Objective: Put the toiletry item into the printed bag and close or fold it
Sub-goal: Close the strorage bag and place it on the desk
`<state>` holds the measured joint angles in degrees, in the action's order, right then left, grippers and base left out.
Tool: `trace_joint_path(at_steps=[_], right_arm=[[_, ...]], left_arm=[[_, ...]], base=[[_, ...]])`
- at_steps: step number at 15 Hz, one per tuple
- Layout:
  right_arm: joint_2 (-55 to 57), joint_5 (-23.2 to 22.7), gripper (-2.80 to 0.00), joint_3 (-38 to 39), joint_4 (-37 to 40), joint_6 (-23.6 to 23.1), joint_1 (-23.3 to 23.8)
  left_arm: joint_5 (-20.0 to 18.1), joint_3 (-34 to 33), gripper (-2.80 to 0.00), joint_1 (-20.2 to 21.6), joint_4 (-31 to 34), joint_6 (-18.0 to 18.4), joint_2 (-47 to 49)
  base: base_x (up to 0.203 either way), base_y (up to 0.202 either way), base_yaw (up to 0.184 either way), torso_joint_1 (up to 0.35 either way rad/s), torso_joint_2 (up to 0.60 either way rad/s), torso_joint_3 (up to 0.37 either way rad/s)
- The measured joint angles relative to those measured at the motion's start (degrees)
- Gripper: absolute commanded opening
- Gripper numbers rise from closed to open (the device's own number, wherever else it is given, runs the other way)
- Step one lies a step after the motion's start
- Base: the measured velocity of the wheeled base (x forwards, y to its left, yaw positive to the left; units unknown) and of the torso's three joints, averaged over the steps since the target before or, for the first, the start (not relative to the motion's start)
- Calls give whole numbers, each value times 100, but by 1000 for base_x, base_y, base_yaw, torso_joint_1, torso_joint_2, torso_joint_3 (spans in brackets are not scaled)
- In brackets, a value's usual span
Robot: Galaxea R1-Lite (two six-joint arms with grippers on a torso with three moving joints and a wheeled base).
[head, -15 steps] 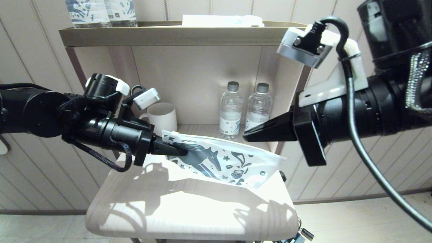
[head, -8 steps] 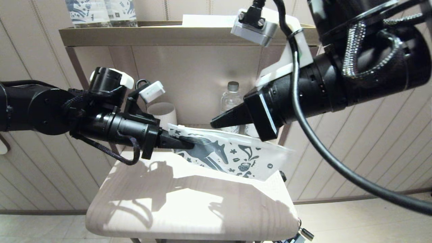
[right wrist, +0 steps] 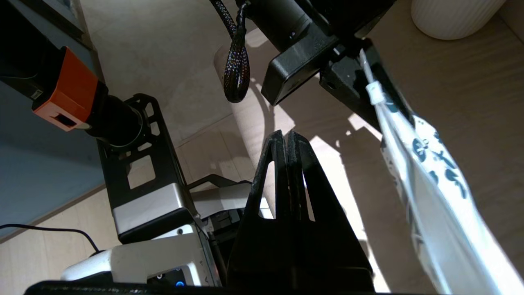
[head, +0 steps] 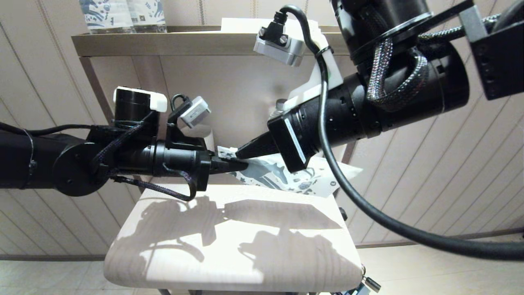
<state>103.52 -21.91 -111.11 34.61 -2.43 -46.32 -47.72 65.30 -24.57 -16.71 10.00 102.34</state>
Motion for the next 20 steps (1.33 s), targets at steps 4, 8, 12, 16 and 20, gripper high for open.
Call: trace_joint_path(at_steps=[4,8,12,16,20], right_arm=[[76,6,-280,-6,-60,0,40],[44,17,-280,-9,-1,-13,68],[-7,17,-280,0,1,-29,62],[-13,6,-280,6,-13,-33,0],[-27,5,-280,12,31,-51,-4]], left_arm=[[15,3,-280,-31,90,-127,-47],[-36,375,-280,-31,1162,-52,-167],[-352,1195,-280,-22,2899,548,-306],[-370,1827,-280,-20,4347,1182,-328],[-330,1951,-280,-18,4751,1479,-276]], base=[[0,0,0,0,0,0],[0,0,0,0,0,0],[0,0,0,0,0,0],[0,0,0,0,0,0],[0,0,0,0,0,0]])
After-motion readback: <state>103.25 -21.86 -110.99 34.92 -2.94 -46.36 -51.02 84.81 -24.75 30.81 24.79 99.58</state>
